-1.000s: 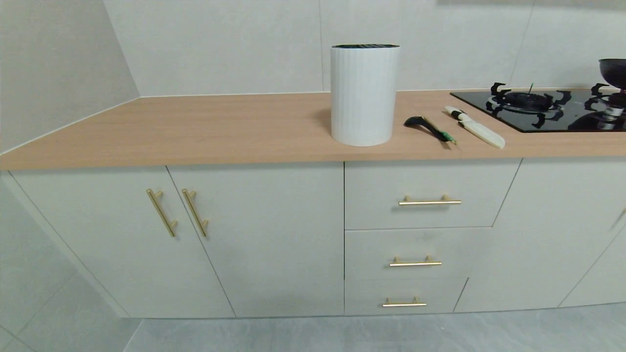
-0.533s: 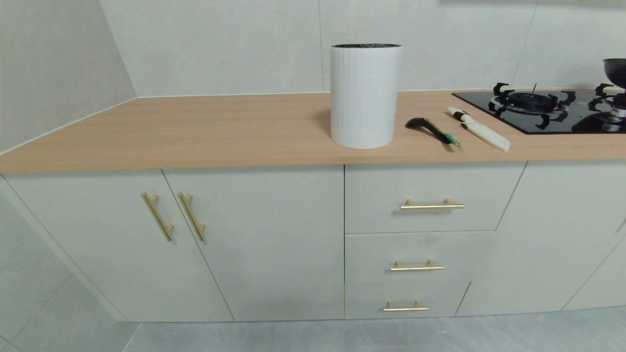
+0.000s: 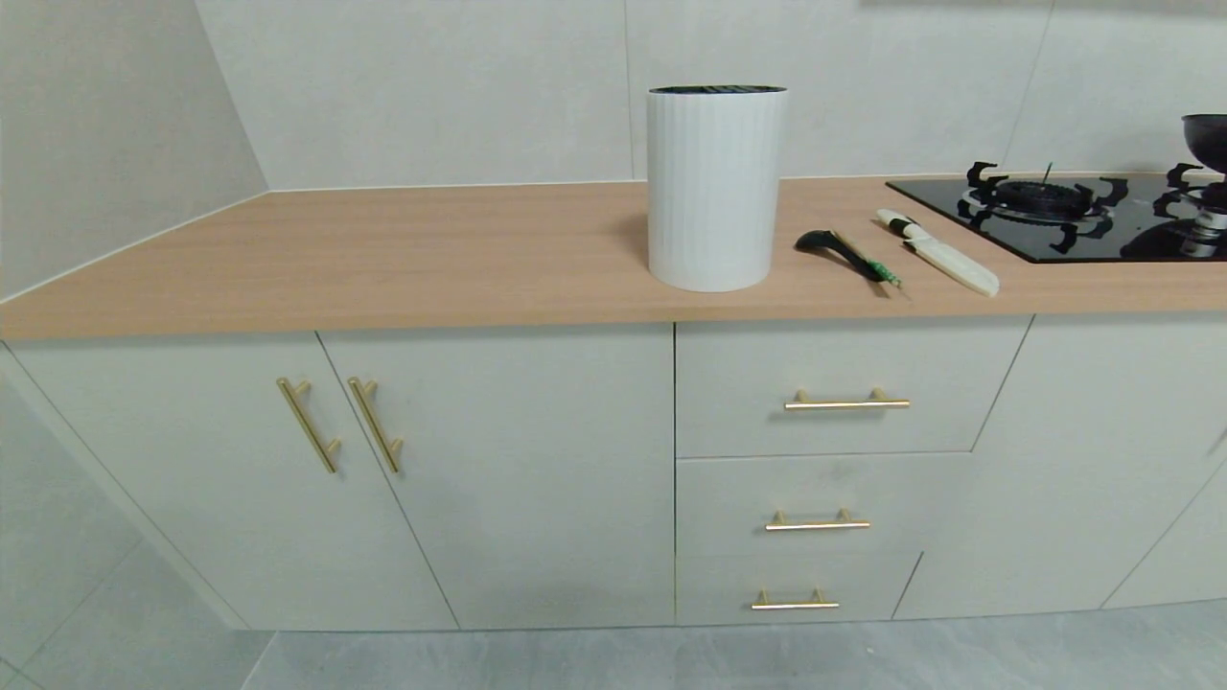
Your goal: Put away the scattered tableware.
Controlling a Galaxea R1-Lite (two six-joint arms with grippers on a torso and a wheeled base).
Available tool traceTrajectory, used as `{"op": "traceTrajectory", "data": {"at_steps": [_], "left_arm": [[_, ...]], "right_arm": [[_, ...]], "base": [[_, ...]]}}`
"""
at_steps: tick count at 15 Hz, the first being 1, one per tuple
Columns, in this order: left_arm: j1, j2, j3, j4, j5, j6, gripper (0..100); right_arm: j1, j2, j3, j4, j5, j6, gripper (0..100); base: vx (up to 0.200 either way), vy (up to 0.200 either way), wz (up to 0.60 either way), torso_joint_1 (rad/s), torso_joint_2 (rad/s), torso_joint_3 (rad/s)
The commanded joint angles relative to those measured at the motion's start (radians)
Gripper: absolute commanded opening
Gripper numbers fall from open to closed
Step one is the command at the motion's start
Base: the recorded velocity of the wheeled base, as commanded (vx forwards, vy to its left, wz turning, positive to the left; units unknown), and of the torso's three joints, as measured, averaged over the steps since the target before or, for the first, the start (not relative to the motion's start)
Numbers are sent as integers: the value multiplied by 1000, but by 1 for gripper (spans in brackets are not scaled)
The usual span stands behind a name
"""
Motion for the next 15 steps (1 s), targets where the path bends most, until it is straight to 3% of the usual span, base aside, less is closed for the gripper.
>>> {"op": "traceTrajectory", "data": {"at_steps": [1,2,7,12,15], "left_arm": [[1,2,0,0,0,0,100],[1,2,0,0,0,0,100],[1,2,0,0,0,0,100],[-1,2,0,0,0,0,100],[-1,2,0,0,0,0,100]], "right_arm": [[124,229,-18,6,4,4,100],[160,350,-31,4,-3,4,100],[165,838,-116,-31,20,1,100],[165,1373,-200,-434,-23,1,100],[174,1556,-306,-460,-29,1,100]], "base": [[0,0,0,0,0,0],[0,0,0,0,0,0],[0,0,0,0,0,0],[0,0,0,0,0,0],[0,0,0,0,0,0]]}}
